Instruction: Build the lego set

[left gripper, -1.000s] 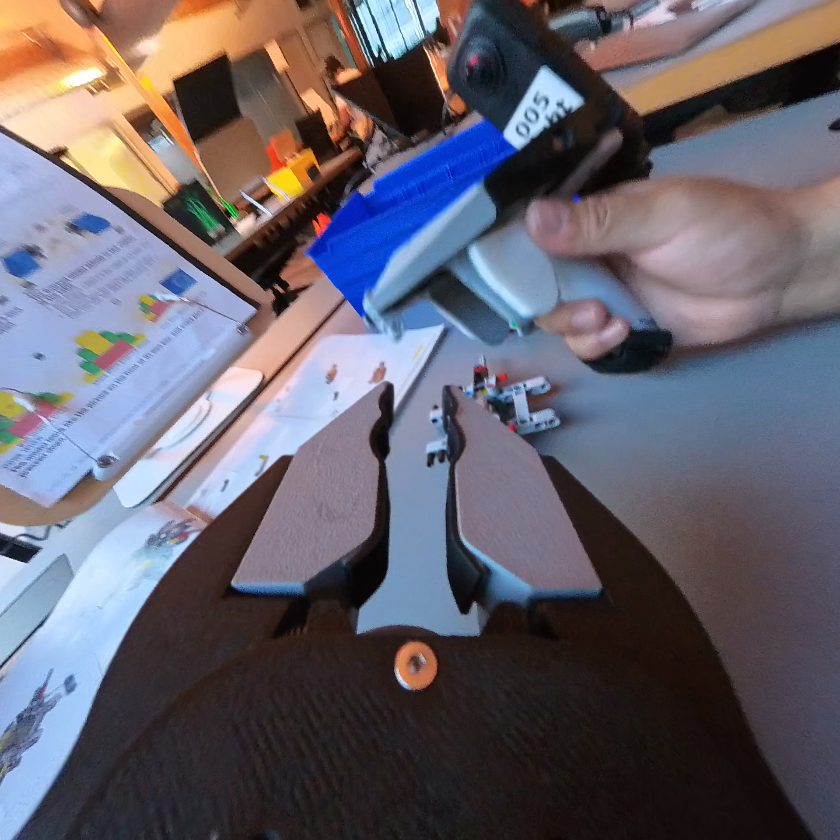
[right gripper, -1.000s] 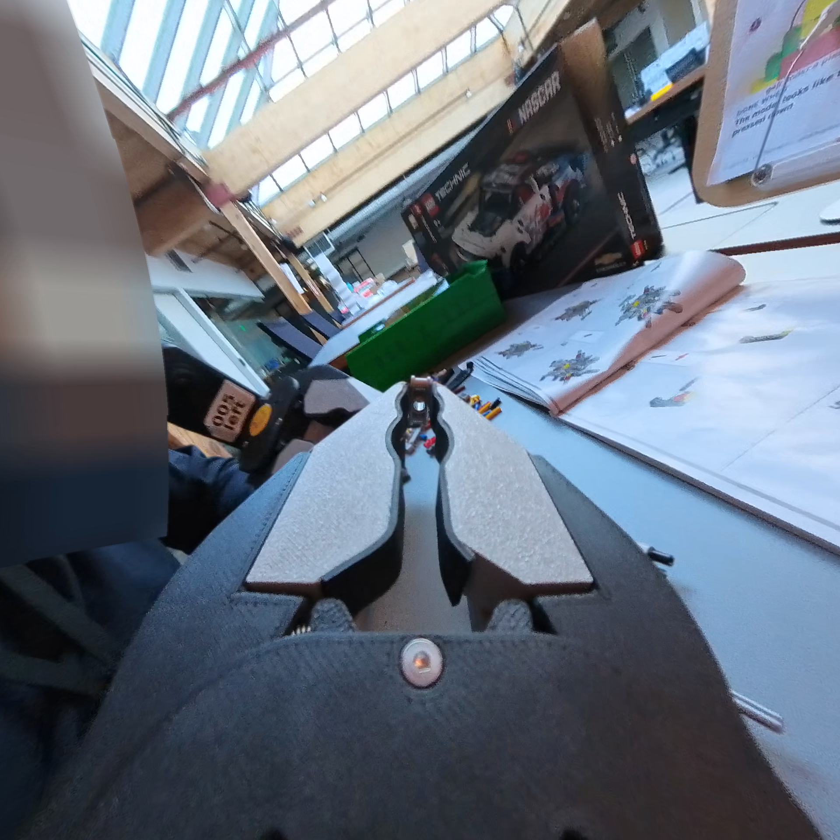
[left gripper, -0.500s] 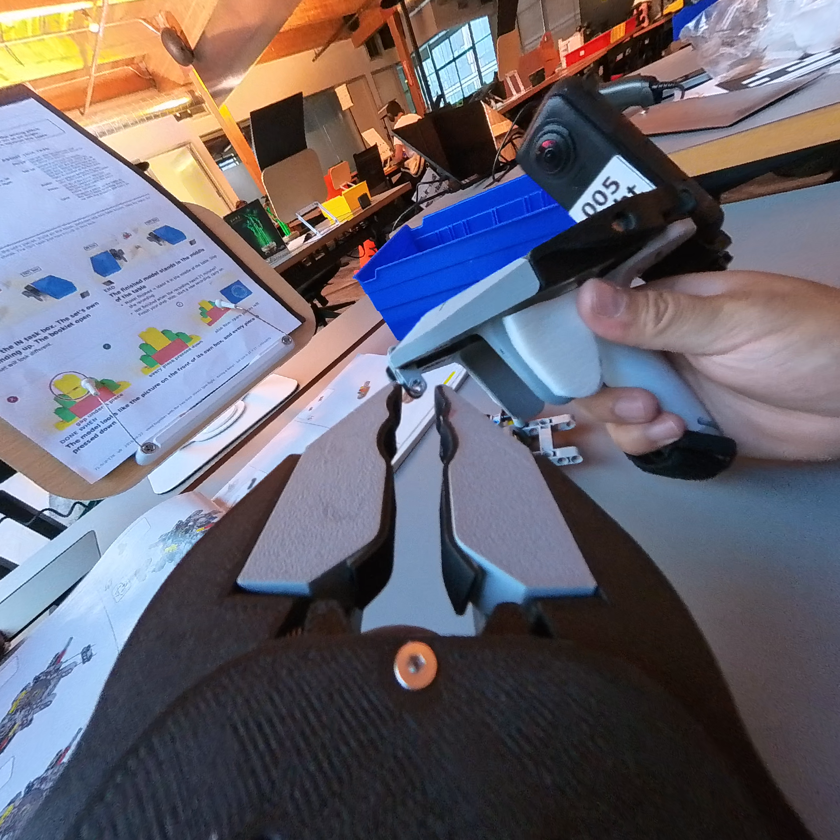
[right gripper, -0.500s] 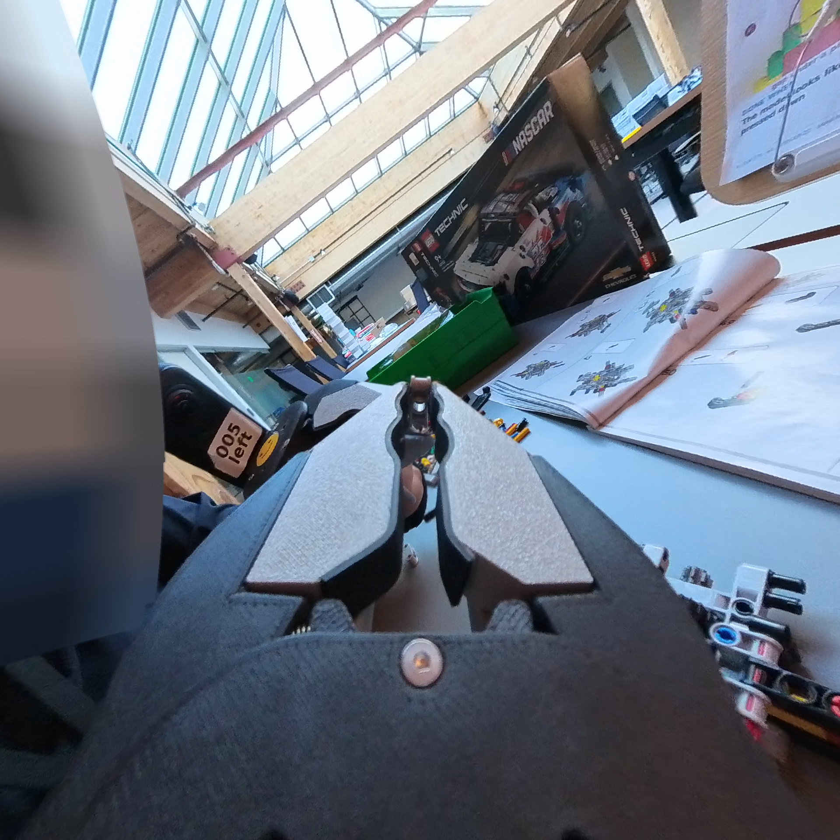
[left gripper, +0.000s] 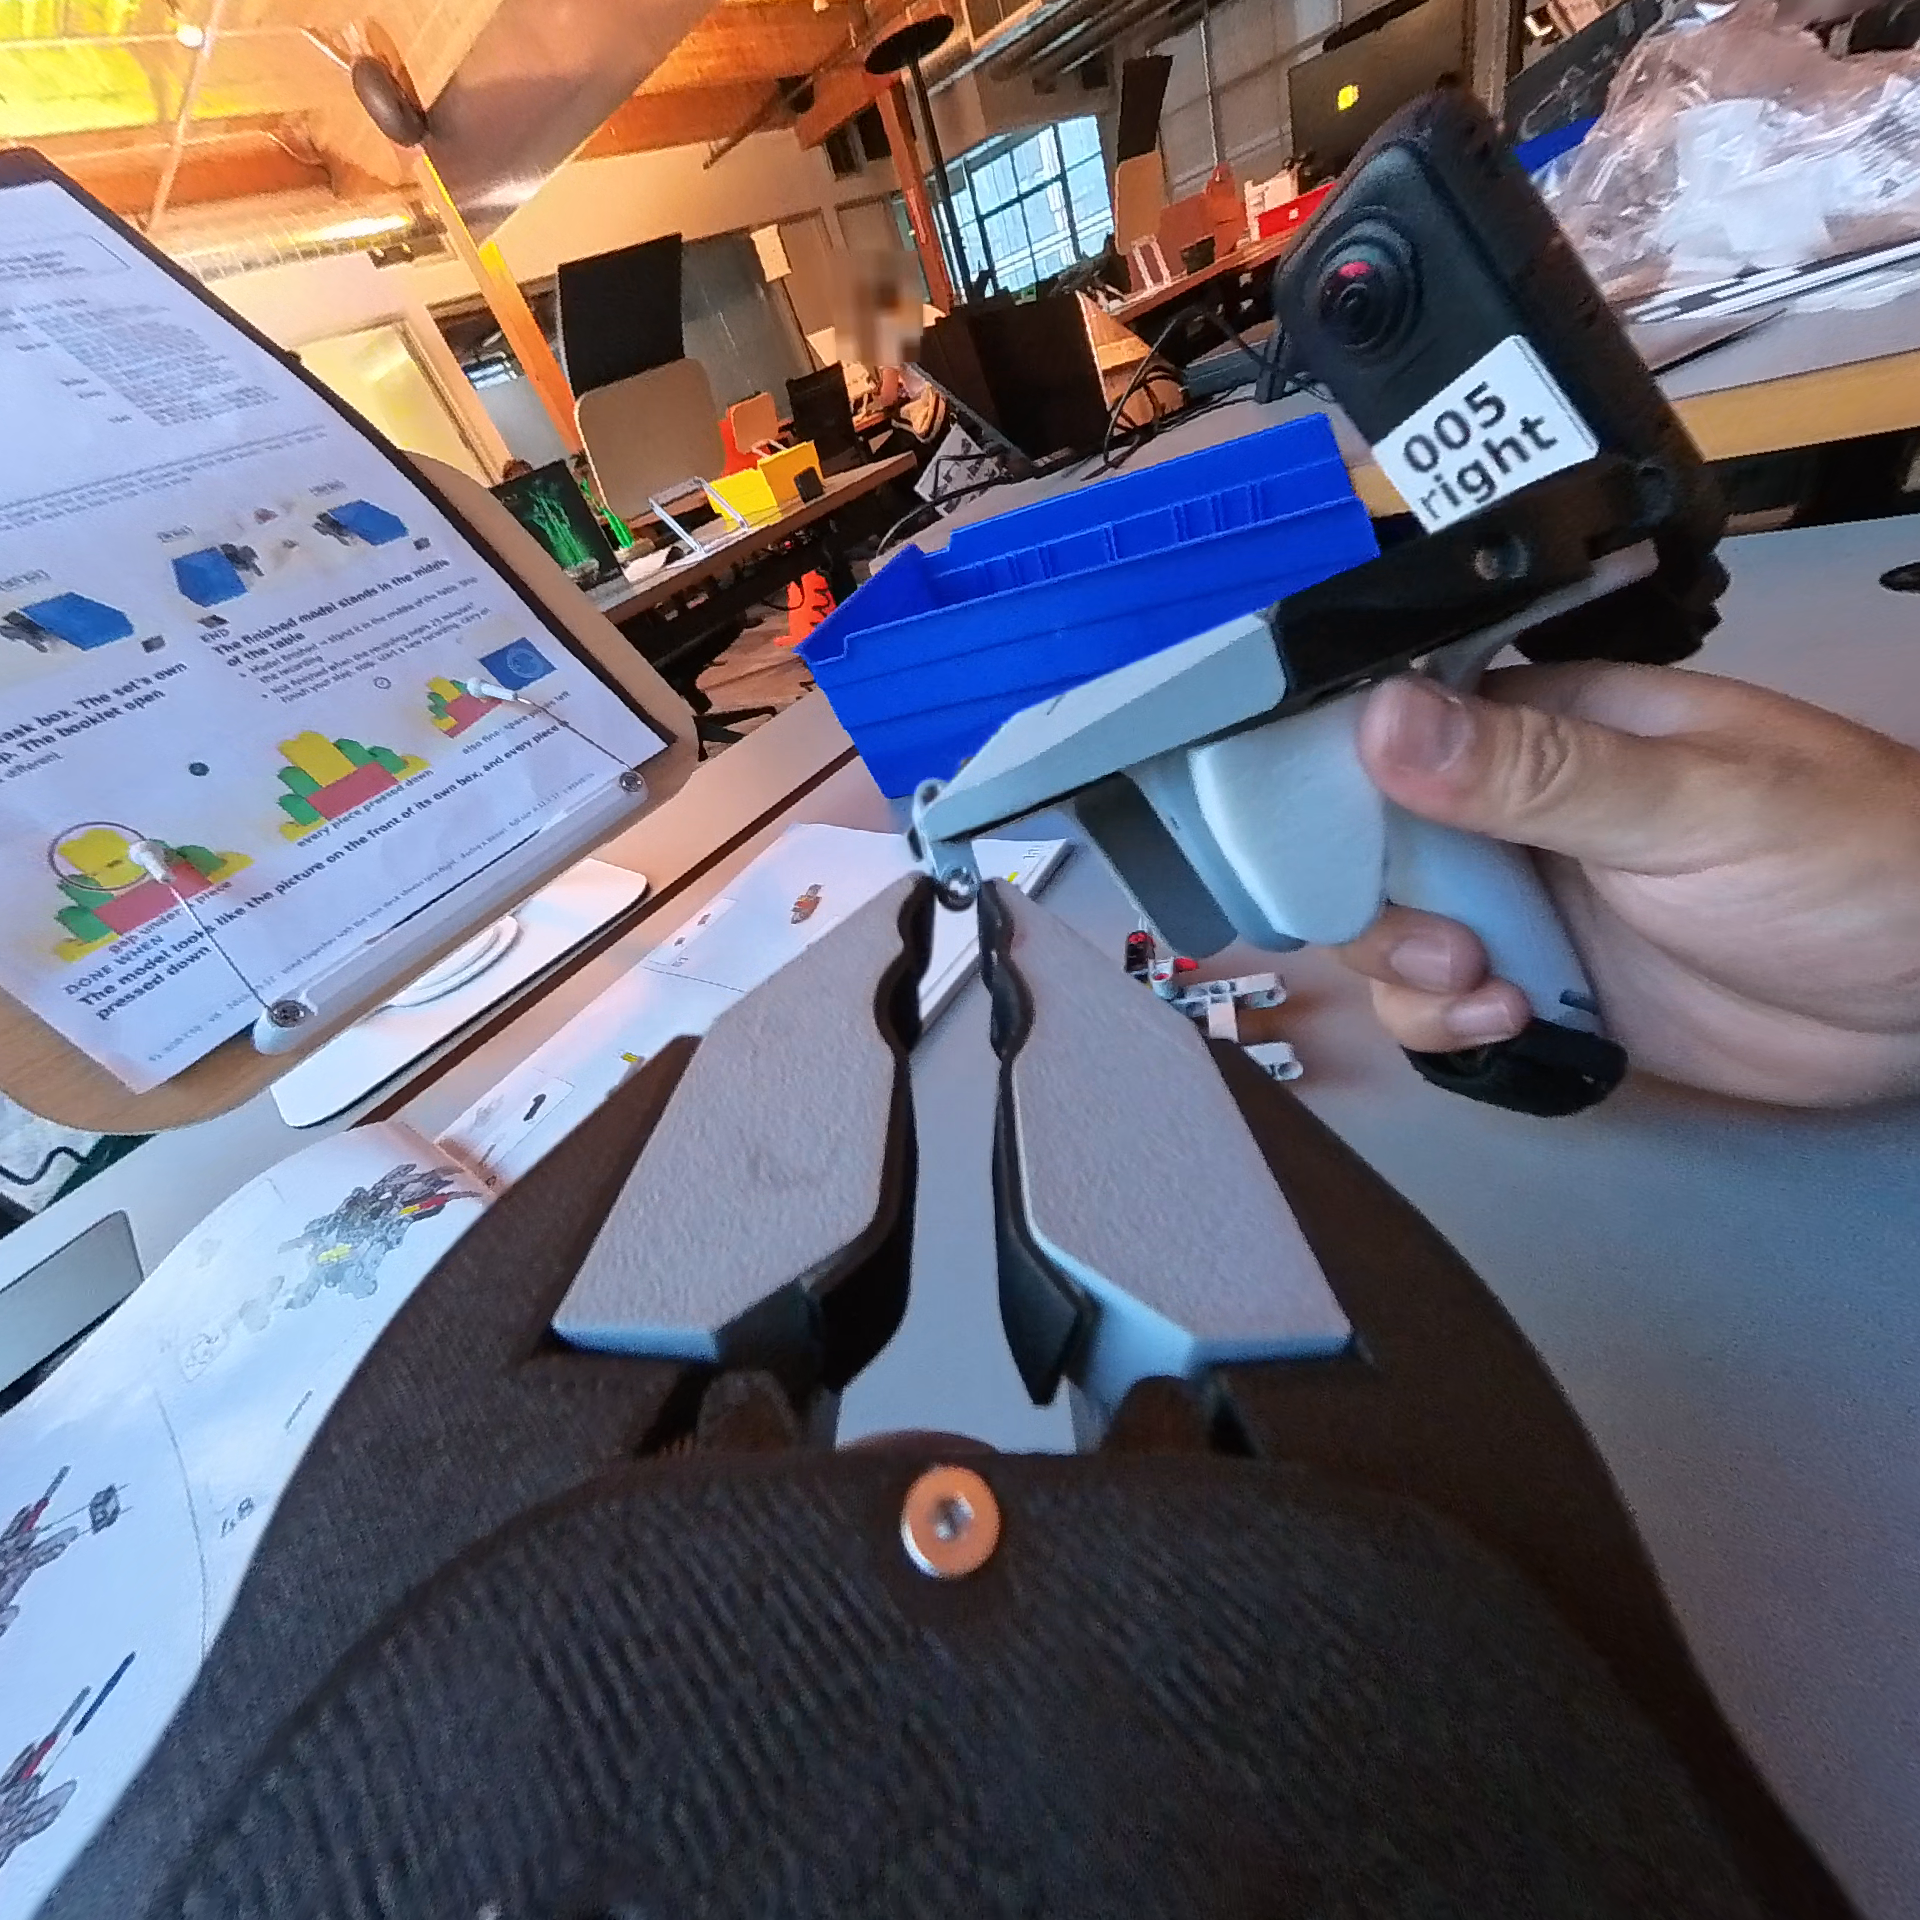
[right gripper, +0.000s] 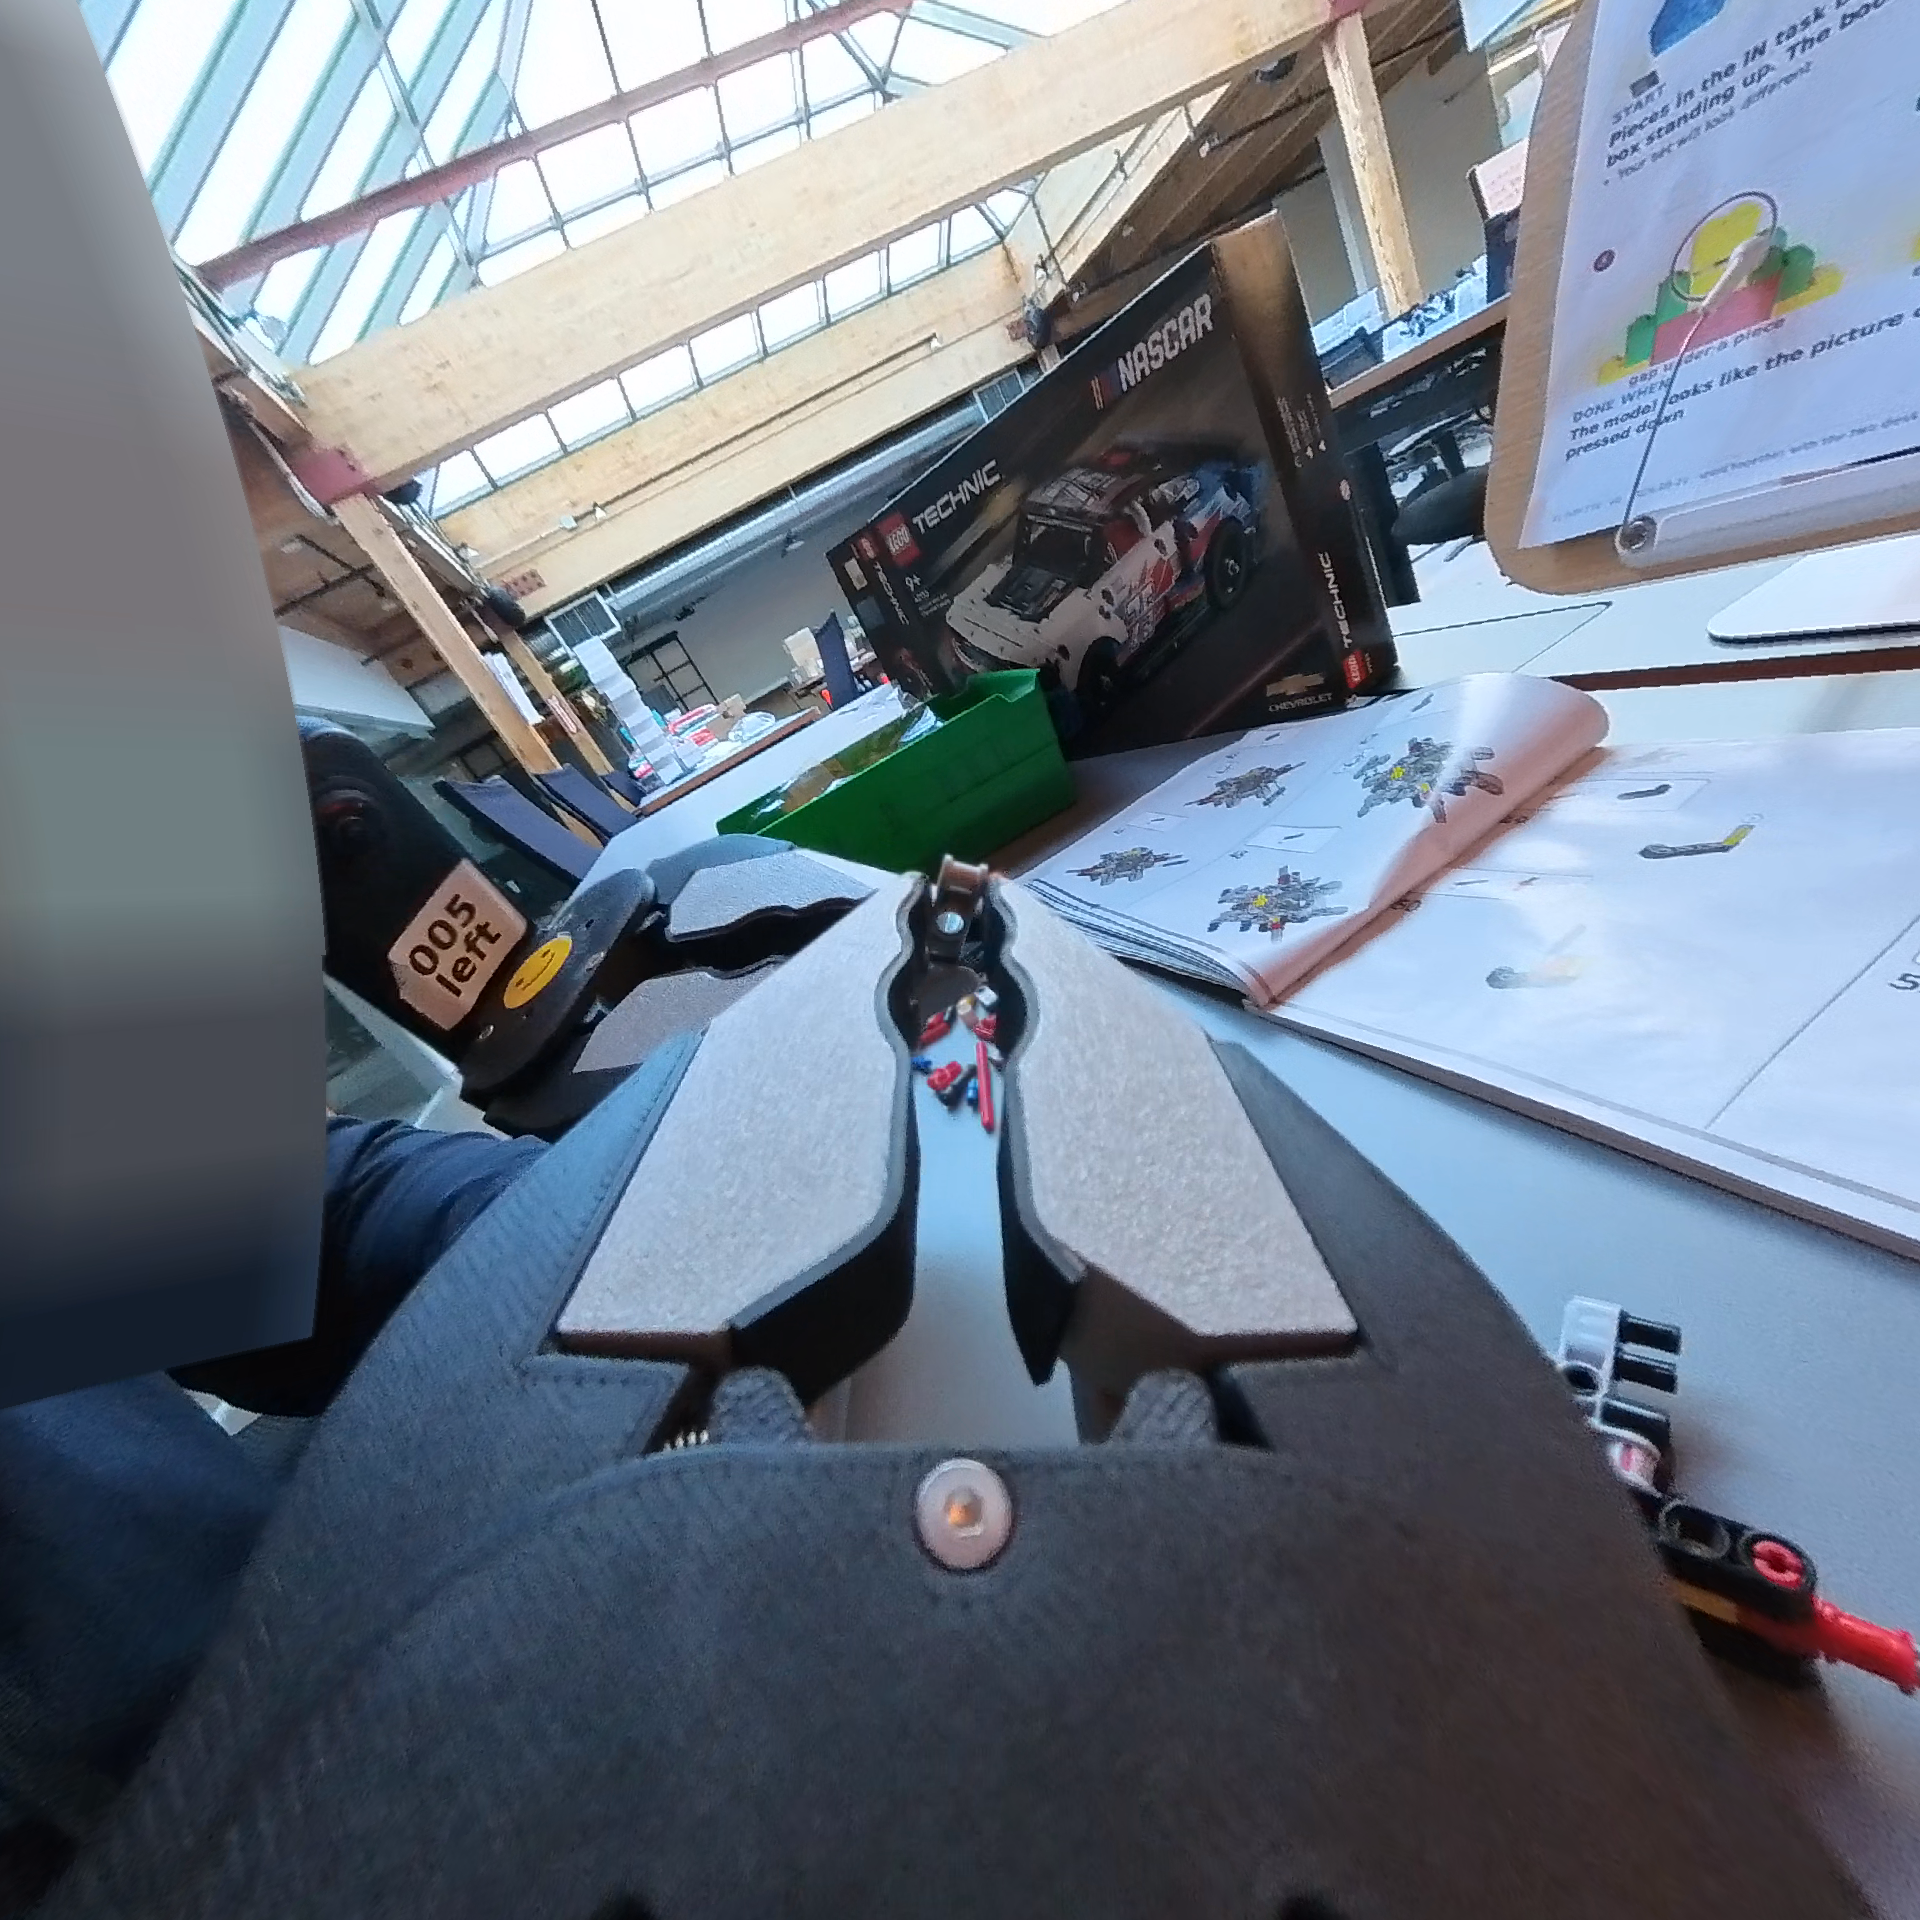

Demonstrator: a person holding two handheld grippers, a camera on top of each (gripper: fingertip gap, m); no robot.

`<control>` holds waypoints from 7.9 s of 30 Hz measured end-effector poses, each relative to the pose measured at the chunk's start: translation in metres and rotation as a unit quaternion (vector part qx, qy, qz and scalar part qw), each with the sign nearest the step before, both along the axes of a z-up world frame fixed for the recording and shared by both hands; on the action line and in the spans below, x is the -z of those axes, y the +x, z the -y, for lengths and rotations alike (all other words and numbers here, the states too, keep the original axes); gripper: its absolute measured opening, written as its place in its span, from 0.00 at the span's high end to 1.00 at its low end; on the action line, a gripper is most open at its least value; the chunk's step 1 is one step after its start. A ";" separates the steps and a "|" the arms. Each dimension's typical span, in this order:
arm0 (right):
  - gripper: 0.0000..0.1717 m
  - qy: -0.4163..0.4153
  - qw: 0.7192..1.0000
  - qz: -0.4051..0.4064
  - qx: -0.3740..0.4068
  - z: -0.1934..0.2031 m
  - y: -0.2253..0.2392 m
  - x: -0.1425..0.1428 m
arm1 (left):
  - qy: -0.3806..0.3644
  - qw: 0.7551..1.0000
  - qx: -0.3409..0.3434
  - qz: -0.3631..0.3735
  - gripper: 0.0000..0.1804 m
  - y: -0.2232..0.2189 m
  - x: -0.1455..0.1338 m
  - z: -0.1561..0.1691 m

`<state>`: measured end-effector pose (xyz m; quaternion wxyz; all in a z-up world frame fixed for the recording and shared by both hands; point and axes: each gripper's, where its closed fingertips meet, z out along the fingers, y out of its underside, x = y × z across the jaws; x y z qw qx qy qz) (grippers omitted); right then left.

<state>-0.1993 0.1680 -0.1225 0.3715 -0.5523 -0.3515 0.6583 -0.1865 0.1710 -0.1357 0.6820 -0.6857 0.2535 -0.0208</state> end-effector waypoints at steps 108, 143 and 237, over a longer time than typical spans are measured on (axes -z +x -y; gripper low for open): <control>0.98 0.043 0.996 0.009 -0.077 -0.035 0.029 0.003 | -0.141 0.961 0.194 0.136 0.90 0.042 0.018 0.021; 0.98 0.061 0.996 0.047 -0.050 -0.059 0.035 0.016 | -0.086 0.971 0.208 -0.087 0.94 0.078 0.045 0.042; 0.84 -0.088 0.865 0.476 -0.134 0.003 0.124 0.111 | -0.166 0.965 0.100 -0.177 1.00 0.041 0.081 0.022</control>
